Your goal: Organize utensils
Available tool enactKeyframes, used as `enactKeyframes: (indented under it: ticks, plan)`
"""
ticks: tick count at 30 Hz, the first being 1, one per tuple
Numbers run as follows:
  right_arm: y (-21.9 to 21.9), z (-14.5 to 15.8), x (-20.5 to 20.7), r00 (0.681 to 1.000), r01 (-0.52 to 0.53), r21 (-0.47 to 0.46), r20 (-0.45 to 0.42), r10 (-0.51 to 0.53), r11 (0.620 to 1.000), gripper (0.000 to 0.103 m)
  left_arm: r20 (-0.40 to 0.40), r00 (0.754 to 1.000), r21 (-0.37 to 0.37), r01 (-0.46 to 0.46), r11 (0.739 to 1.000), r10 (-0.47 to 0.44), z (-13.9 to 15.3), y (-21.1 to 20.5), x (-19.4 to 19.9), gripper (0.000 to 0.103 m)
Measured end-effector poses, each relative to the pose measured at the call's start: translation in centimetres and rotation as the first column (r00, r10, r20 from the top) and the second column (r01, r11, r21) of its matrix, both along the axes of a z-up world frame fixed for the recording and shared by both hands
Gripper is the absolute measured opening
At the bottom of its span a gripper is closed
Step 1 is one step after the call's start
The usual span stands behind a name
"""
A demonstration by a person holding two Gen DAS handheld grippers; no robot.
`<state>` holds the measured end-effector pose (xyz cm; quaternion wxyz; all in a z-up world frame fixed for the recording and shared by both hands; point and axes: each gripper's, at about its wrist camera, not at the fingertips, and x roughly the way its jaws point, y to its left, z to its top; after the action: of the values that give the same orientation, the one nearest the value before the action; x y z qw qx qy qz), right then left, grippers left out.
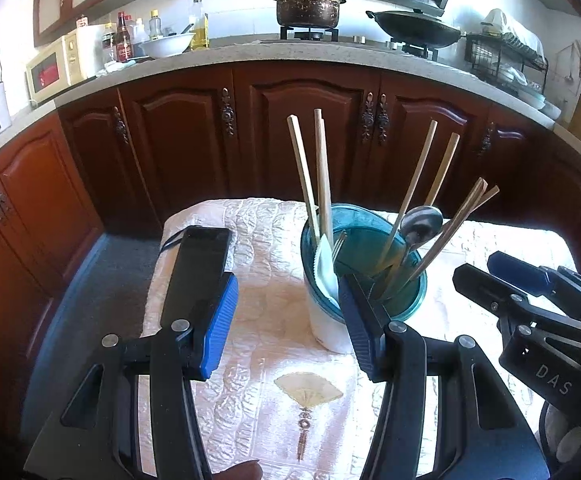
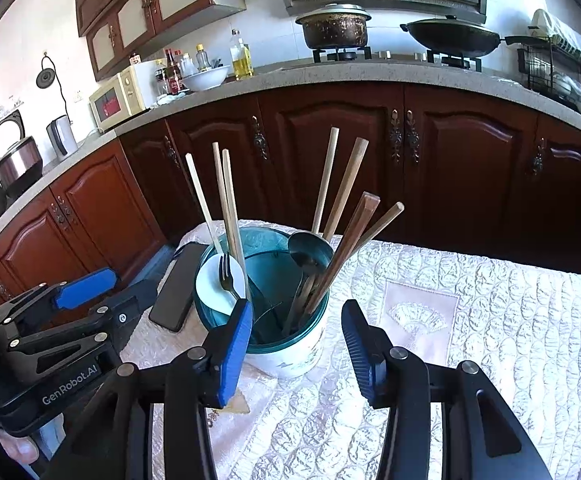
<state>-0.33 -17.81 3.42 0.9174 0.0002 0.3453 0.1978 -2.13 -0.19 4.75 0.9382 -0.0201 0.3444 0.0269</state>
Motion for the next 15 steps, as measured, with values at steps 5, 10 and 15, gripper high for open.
enactKeyframes:
  ticks: [5,10,15]
  plan:
    - [0.28,-0.11,0.04,1.000,-0.004,0.001,-0.002,0.004,1.000,0.045,-0.003,1.000,-0.001,-0.018,1.000,0.018,-0.24,0.54,-0.09,0.052]
    - [0.52,-0.26,0.09,1.000,-0.004,-0.004,-0.007,0.004,1.000,0.045,-0.006,1.000,-0.001,-0.023,1.000,0.023,-0.56,0.77,-0.03,0.052]
    - [0.46,-0.30,0.14,1.000,-0.001,-0.009,-0.011,0.001,1.000,0.045,-0.002,1.000,0.001,-0.024,1.000,0.024,-0.63,0.77,-0.07,0.052]
